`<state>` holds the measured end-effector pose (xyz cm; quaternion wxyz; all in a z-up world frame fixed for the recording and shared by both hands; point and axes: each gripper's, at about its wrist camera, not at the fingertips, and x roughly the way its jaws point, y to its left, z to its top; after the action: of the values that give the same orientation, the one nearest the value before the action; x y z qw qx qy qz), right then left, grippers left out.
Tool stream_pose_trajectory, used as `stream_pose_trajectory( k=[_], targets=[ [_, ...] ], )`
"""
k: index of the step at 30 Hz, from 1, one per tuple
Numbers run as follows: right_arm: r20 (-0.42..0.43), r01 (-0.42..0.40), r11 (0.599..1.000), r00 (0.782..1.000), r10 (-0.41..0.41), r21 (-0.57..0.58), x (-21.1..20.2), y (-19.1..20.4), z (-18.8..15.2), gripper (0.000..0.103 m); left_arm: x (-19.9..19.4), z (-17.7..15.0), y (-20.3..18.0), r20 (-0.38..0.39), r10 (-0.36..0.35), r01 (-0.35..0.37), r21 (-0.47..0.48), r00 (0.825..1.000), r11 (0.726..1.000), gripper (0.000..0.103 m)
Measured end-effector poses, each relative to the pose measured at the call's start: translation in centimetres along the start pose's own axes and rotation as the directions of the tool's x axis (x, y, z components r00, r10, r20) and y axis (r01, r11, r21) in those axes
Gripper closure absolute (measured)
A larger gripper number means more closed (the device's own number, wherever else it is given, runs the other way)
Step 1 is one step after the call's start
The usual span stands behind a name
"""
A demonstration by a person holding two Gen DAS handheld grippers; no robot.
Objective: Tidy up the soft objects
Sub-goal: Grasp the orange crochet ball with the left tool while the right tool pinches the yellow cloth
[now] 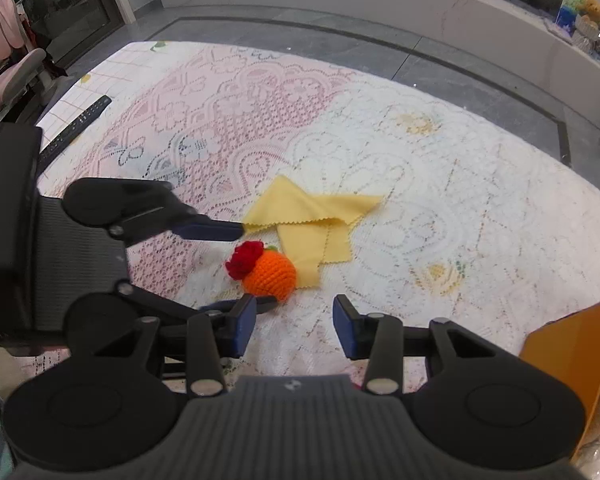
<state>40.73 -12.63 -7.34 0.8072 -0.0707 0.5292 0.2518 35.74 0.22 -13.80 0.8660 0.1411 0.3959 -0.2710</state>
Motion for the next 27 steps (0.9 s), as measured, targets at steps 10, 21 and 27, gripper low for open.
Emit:
stream_pose_trajectory(
  k=[10, 21, 27],
  targets=[
    [-0.012, -0.071, 0.990, 0.997, 0.073, 0.124, 0.1, 0.0, 1.0, 0.060, -1.9, -0.7, 0.5, 0.036, -0.010, 0.012, -0.058, 0.999, 0.998, 0.050],
    [-0.017, 0.048, 0.994, 0.999, -0.046, 0.094, 4.4, 2.1, 6.0, 0.039, -4.7, -2.0, 5.9, -0.011, 0.141, -0.141, -0.143, 0.990, 0.980, 0.050],
    [-0.075, 0.107, 0.989, 0.992, -0.099, 0.107, 9.9, 1.1, 8.2, 0.022, -4.3, -2.3, 7.0, -0.002, 0.118, -0.117, -0.182, 0.993, 0.976, 0.050]
  ],
)
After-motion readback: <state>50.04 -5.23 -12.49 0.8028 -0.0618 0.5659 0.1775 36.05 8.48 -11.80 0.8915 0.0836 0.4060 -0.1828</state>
